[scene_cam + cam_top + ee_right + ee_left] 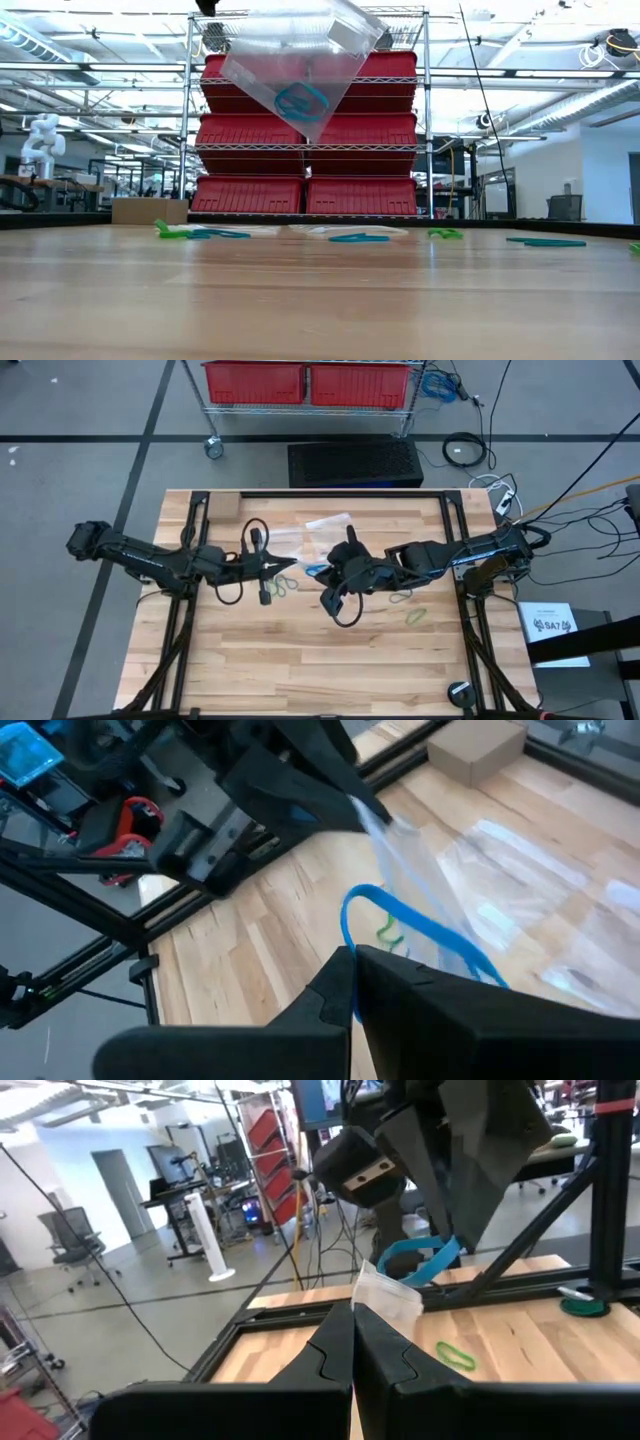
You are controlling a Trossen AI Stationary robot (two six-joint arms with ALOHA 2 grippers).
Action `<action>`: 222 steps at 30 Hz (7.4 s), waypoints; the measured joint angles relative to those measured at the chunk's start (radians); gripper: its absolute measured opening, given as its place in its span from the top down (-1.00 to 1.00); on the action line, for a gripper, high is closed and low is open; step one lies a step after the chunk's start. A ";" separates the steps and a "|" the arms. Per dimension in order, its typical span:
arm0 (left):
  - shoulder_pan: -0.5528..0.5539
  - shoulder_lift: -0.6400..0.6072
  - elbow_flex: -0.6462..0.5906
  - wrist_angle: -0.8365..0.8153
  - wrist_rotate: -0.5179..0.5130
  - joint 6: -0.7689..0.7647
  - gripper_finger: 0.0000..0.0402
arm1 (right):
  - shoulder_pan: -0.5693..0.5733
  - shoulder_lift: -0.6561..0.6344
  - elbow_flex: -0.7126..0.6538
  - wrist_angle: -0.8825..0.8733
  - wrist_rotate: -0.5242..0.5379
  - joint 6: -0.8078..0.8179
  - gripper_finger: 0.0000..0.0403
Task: Sort rubber bands
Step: Put the blue rubber band into the transparent zip bag, then close the transparent zip bag
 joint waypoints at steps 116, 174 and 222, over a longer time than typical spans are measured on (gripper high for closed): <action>-0.075 0.217 0.000 -0.091 -0.025 -0.134 1.00 | 0.168 0.051 -0.494 0.019 -0.073 -0.243 0.99; -0.166 0.216 0.000 -0.068 -0.078 -0.152 1.00 | 0.267 0.041 -0.698 0.448 0.295 -0.037 0.99; -0.078 0.255 0.216 -0.393 0.114 -0.159 0.09 | 0.137 -0.147 -0.668 0.325 0.053 -0.234 1.00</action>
